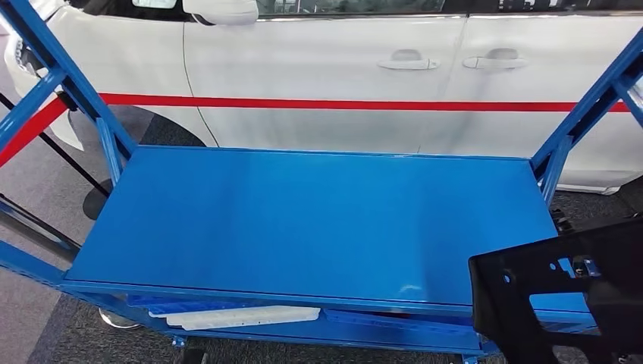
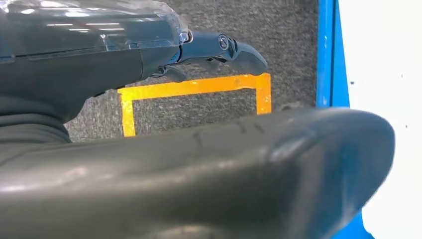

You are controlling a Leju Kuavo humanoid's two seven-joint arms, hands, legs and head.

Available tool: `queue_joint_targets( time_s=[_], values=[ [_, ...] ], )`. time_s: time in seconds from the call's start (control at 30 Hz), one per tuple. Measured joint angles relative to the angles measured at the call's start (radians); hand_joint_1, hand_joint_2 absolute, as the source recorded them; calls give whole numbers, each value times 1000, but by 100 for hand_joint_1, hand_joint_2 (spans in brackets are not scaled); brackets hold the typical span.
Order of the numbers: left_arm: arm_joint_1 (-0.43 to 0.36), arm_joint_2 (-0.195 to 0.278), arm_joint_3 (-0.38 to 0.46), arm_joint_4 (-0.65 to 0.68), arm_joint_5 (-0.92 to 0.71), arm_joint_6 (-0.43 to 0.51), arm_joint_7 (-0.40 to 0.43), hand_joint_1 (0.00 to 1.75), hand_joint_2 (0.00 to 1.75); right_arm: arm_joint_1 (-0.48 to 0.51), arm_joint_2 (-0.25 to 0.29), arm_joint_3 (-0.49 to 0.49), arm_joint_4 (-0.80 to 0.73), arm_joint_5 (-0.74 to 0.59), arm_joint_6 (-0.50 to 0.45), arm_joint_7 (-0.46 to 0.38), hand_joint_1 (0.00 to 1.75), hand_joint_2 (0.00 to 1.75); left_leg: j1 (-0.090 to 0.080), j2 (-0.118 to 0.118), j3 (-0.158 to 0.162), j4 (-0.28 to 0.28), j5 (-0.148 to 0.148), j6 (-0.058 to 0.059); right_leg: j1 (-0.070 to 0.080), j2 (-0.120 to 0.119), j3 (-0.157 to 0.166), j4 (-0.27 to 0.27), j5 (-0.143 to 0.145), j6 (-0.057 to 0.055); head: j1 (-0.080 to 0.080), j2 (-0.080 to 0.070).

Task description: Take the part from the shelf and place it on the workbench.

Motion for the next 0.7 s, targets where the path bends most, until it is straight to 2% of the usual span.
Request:
queue_joint_targets(
  time_s=[0.07, 0.1, 0.17, 0.2, 0.23, 0.27, 0.3, 0.37, 0.4, 0.43, 0.53, 0.57, 0.6, 0.67, 0.7],
  values=[
    [2, 4, 0, 0, 7, 3, 0, 0, 0, 9, 15, -1, -10, 16, 24, 0, 175, 175, 3, 0, -8, 22, -26, -10, -1, -2, -4, -5, 9, -16, 0, 0],
    [2, 4, 0, 0, 8, 5, -1, 0, 0, 12, 23, -1, -15, 26, 31, 0, 175, 175, 4, 1, -22, 58, -59, -14, -1, -4, -9, -8, 14, -24, 0, 0],
    [2, 5, 1, 0, 17, 7, -2, 0, 0, 19, 39, 1, -21, 47, 42, 0, 175, 175, 5, 1, -61, 175, -139, -19, 2, -7, -22, -8, 24, -33, 0, 0],
    [2, 5, 1, 0, 22, 9, -2, 0, 0, 23, 46, 3, -22, 56, 47, 0, 175, 175, 5, 1, -77, 230, -167, -20, 5, -8, -30, -8, 30, -35, 0, 0],
    [2, 5, 2, 0, 26, 11, -2, 0, 0, 25, 52, 6, -22, 65, 49, 0, 175, 175, 5, 2, -79, 257, -179, -19, 8, -9, -38, -7, 37, -37, 0, 0],
    [3, 5, 2, 0, 30, 13, -2, 0, 0, 27, 58, 11, -22, 72, 50, 0, 175, 175, 4, 2, -62, 247, -172, -16, 10, -8, -47, -6, 43, -37, 0, 0],
    [2, 5, 3, 0, 34, 15, -1, 0, 0, 28, 63, 15, -22, 77, 50, 0, 175, 175, 3, 2, -25, 197, -151, -10, 12, -8, -55, -6, 51, -37, 0, 0],
    [0, 7, 3, 0, 39, 19, 0, 0, 0, 28, 71, 22, -22, 82, 49, 0, 175, 175, -4, 3, 70, 47, -103, 5, 15, -8, -65, -6, 66, -32, 0, 0],
    [-1, 9, 4, 0, 39, 21, 0, 0, 0, 28, 74, 25, -22, 83, 49, 0, 175, 175, -8, 3, 100, -7, -87, 11, 15, -8, -68, -7, 73, -27, 0, 0],
    [-2, 10, 4, 0, 39, 21, 0, 0, 0, 28, 77, 27, -22, 84, 49, 0, 175, 175, -13, 4, 113, -35, -79, 17, 14, -9, -69, -8, 81, -21, 0, 0],
    [-2, 12, 5, 0, 39, 23, 5, 0, 0, 28, 82, 33, -22, 80, 53, 0, 175, 175, -18, 6, 101, -48, -50, 32, 8, -11, -70, -18, 100, -1, 0, 0],
    [-2, 12, 5, 0, 40, 25, 9, 0, 0, 28, 83, 33, -22, 77, 56, 0, 175, 175, -16, 8, 95, -55, -35, 37, 8, -9, -74, -10, 85, 4, 0, 0],
    [-2, 12, 5, 0, 41, 26, 13, 0, 0, 27, 83, 34, -22, 73, 61, 0, 175, 175, -13, 10, 85, -61, -19, 42, 8, -7, -83, 14, 50, 8, 0, 0],
    [-4, 12, 6, 0, 43, 29, 22, 0, 0, 26, 84, 34, -23, 67, 75, 0, 175, 175, -11, 13, 59, -64, 5, 48, 6, -5, -107, 117, -55, 13, 0, 0],
    [-4, 13, 6, 0, 45, 31, 27, 0, 0, 26, 85, 34, -23, 64, 82, 0, 175, 175, -11, 14, 44, -62, 16, 49, 4, -5, -115, 178, -94, 17, 0, 0]
  ],
)
